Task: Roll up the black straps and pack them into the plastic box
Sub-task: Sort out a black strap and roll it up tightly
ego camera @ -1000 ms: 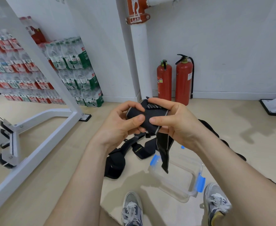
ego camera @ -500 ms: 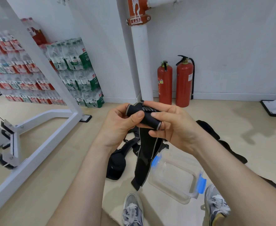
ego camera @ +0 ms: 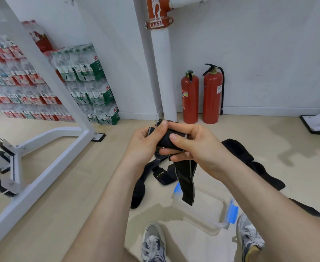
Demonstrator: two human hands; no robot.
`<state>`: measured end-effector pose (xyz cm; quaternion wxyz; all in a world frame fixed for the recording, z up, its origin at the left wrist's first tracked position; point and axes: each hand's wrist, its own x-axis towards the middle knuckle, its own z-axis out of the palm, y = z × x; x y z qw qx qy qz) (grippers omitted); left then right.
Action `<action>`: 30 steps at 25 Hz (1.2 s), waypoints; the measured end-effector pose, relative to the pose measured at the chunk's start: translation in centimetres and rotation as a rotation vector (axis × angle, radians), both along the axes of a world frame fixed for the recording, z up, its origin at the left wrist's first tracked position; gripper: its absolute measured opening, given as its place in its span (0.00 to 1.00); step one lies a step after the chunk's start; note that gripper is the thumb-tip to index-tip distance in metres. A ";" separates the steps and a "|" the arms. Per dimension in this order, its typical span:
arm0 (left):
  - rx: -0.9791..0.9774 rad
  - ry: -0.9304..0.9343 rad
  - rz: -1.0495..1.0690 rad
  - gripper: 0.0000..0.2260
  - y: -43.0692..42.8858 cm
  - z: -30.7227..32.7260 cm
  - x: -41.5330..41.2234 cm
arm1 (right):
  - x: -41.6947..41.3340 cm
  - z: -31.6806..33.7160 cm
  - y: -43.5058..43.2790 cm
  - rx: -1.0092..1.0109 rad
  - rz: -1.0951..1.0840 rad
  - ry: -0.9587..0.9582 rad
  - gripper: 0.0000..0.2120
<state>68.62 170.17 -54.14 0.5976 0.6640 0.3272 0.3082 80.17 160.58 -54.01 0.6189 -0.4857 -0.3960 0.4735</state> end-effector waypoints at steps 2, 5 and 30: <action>-0.038 -0.061 0.038 0.14 -0.2 0.0 0.4 | 0.0 -0.1 0.0 -0.010 -0.013 -0.030 0.15; -0.093 -0.155 0.062 0.07 -0.7 0.1 0.8 | 0.2 -0.2 0.0 -0.010 -0.036 -0.040 0.16; -0.315 -0.197 -0.065 0.12 0.4 -0.4 0.1 | 2.7 -0.2 -0.7 -0.092 0.295 -0.168 0.24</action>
